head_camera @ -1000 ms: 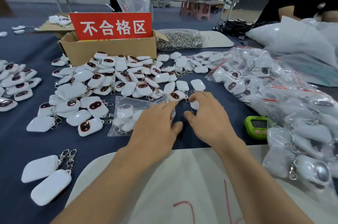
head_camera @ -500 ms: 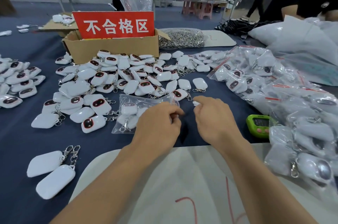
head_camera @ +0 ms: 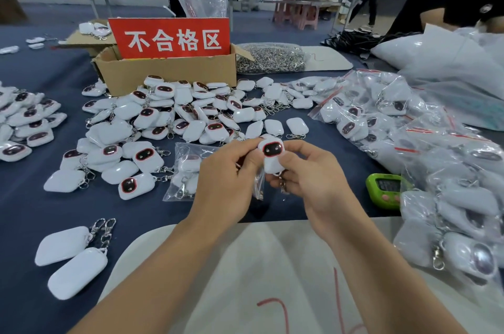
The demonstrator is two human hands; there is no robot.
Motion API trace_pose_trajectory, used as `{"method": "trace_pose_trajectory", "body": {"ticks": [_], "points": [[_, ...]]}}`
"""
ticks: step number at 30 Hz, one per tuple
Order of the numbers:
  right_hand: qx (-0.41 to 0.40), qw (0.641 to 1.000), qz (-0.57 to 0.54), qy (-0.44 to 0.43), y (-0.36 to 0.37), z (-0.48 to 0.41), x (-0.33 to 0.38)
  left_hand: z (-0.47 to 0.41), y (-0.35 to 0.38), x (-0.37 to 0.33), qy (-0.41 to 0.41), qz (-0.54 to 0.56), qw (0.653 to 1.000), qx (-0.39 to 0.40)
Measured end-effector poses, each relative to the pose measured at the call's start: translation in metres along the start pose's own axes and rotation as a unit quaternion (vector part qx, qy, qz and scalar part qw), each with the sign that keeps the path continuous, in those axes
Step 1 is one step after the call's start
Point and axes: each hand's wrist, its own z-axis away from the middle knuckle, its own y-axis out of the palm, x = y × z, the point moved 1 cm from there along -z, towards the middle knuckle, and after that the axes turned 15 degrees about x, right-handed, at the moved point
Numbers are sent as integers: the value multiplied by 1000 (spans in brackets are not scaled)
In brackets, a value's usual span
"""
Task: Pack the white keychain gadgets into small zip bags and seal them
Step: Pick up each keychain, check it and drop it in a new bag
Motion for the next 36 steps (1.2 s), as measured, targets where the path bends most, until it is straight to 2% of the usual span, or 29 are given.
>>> {"method": "trace_pose_trajectory", "body": {"ticks": [5,11,17,27,36], "points": [[41,999,18,18,5,-4,0,-2,-1,-1,-12,7,1000,5],[17,999,38,-18,5,-4,-4,0,-1,-6,-10,41,999,19],[28,996,82,-18,4,-4,-6,2,0,-6,-22,53,998,17],[88,988,125,-9,5,-5,-10,0,0,-2,-45,17,998,-35],[69,988,133,-25,5,-5,-8,1,2,-8,-46,33,998,-34]]}}
